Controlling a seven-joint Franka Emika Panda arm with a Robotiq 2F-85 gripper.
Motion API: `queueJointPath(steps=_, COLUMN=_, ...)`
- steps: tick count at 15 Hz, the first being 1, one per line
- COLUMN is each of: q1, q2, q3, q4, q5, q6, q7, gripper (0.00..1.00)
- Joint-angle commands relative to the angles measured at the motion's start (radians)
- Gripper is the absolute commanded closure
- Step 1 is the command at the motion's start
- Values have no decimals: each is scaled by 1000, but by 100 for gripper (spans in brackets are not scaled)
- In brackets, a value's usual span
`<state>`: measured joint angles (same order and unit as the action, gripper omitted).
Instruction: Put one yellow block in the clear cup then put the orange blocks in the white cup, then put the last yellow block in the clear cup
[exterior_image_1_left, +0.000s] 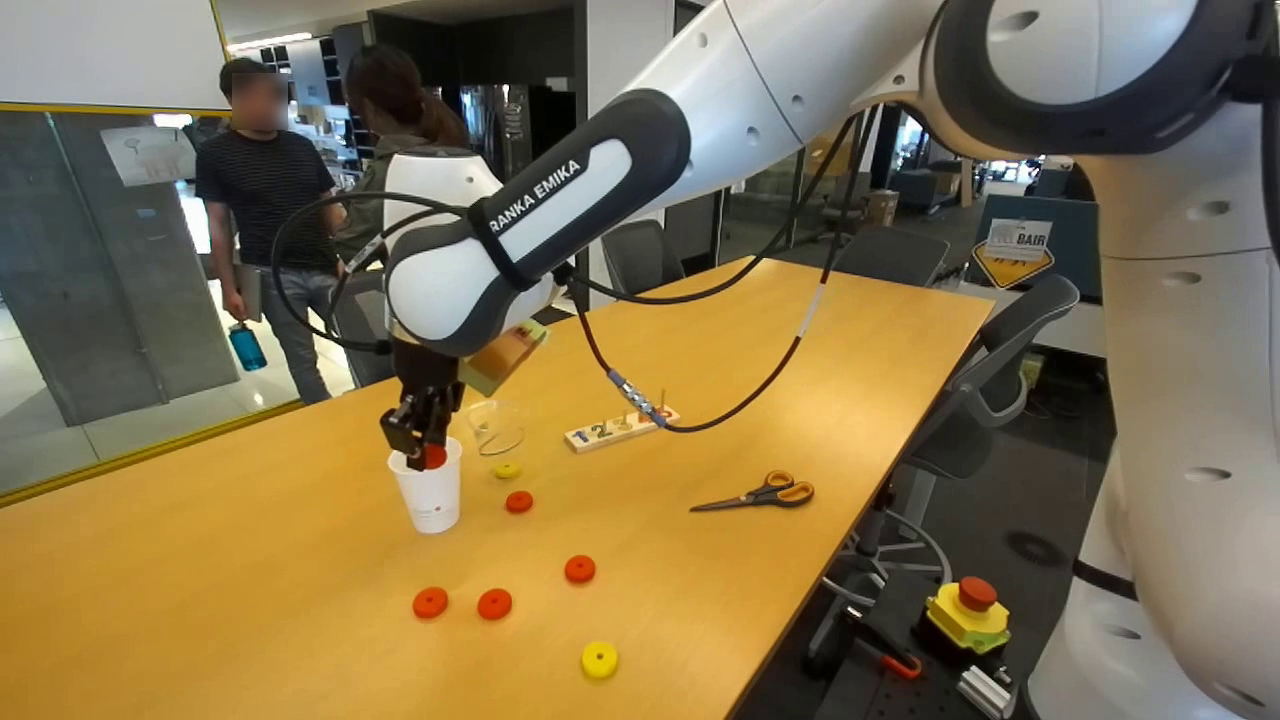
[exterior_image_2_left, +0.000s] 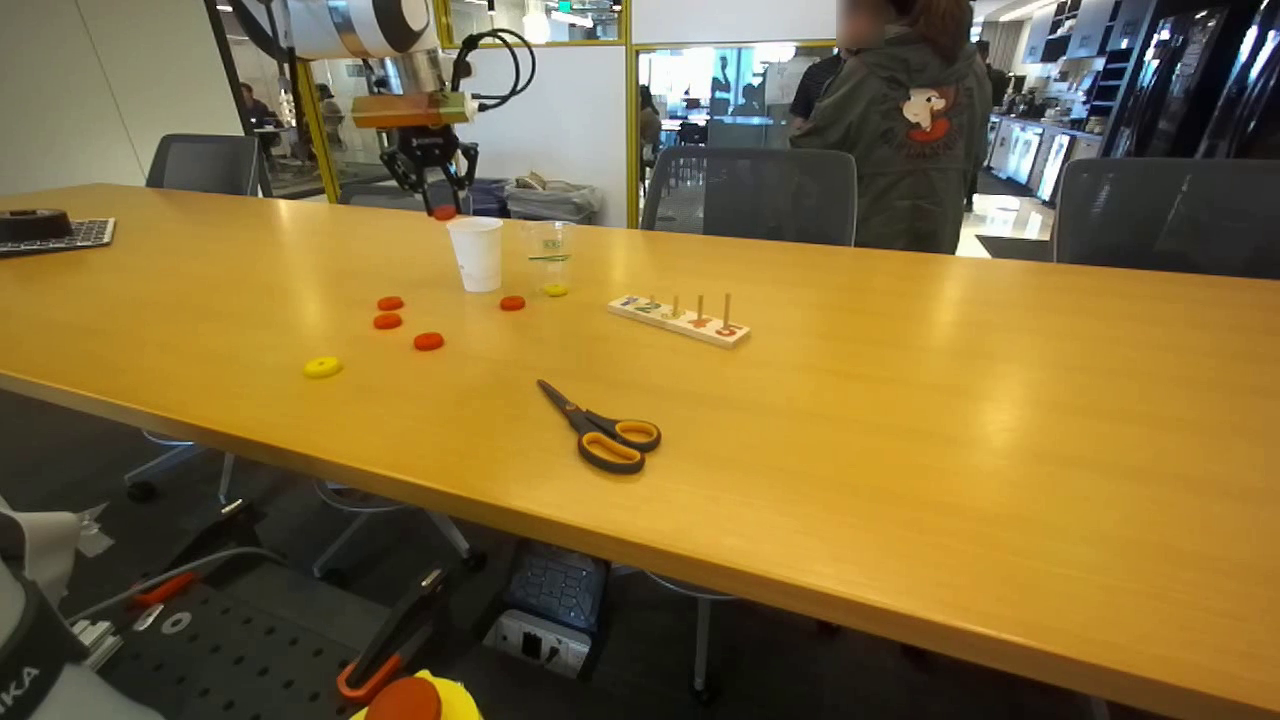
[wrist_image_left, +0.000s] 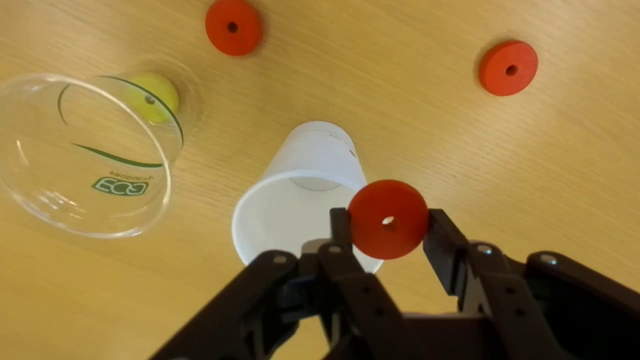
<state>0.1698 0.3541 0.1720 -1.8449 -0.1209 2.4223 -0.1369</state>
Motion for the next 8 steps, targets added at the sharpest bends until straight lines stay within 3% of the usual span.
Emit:
queueJointPath(steps=1, q1=3, q2=79, q3=-7, q4=116, q5=2, q6=-7, q7=-23, gripper=75)
queueJointPath(steps=8, q1=2, q2=147, q3=-32, q4=207, q5=-7, q6=-27, q7=-18, gripper=75)
